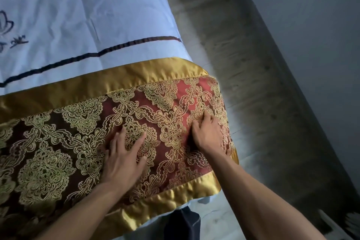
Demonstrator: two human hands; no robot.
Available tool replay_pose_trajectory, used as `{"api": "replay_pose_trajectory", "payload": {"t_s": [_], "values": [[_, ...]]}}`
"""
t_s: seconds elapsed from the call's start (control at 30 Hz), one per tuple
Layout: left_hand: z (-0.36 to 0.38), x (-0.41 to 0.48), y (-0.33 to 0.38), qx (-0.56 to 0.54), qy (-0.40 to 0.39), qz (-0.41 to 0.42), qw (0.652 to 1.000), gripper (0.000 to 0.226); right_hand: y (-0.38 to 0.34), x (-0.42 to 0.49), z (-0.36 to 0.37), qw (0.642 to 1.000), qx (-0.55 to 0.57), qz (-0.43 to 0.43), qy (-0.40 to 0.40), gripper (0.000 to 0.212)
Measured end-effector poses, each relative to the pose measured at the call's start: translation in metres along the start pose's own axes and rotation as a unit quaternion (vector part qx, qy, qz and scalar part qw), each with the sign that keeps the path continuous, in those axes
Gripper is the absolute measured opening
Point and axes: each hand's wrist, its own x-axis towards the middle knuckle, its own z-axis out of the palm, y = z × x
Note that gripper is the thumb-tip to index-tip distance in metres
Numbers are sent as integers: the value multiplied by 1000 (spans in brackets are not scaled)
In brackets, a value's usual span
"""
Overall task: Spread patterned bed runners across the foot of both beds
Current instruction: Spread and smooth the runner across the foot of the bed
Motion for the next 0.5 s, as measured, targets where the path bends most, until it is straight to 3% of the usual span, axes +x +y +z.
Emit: {"api": "replay_pose_trajectory", "payload": {"t_s": [0.1,0.2,0.3,0.4,0.5], "values": [[4,17,2,-4,-24,-12,1000,73,-11,12,-3,997,29,-45,62,63],[12,26,6,6,-39,-25,999,72,-52,53,-23,975,130,-132,125,49],[14,32,3,12,-43,-23,999,71,-101,98,-35,966,197,-112,121,48],[14,33,0,20,-44,-16,999,70,-121,126,-39,988,134,-54,60,60],[13,34,1,29,-46,-10,998,70,-116,140,-41,995,18,-93,5,50]]}}
